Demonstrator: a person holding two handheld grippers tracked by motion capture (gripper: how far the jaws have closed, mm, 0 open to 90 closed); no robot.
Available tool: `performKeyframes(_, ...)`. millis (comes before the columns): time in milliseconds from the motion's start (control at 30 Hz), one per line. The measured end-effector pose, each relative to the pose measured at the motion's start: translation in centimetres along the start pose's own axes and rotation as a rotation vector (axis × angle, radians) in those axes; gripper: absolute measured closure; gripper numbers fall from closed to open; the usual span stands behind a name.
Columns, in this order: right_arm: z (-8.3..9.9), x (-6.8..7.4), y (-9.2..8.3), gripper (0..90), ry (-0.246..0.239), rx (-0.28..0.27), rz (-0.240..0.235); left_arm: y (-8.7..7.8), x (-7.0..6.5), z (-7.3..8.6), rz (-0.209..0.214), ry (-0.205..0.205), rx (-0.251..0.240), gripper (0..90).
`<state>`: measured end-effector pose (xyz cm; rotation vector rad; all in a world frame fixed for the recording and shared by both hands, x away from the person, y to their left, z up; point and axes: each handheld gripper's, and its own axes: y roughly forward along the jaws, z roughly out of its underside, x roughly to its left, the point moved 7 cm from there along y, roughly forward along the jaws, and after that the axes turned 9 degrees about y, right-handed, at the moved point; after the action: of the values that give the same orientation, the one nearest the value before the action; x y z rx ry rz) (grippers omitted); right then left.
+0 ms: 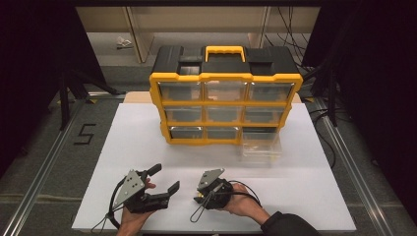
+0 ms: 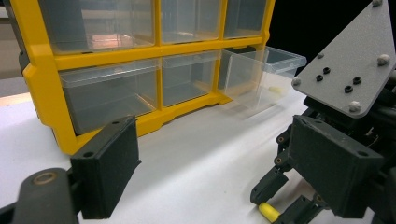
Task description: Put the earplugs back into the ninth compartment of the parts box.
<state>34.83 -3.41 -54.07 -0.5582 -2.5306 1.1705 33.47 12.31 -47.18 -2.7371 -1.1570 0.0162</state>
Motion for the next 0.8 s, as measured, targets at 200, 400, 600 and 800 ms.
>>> performKeyframes(200, -0.2, -0.3, -0.5, 69.0, 0.010, -0.015, -0.011, 0.0, 0.0, 0.0, -0.001, 0.000, -0.001, 16.0)
performKeyframes(400, -1.2, -1.1, -2.5, 69.1, 0.031, -0.081, 0.000, 0.0, 0.0, 0.0, -0.001, 0.001, -0.001, 16.0)
performKeyframes(600, -1.7, -1.9, -3.7, 69.1, 0.049, -0.121, 0.015, 0.0, 0.0, 0.0, -0.001, 0.000, -0.002, 16.1)
performKeyframes(800, -2.2, -2.4, -4.8, 69.1, 0.065, -0.156, 0.027, -0.1, 0.0, -0.1, -0.002, 0.001, -0.002, 16.0)
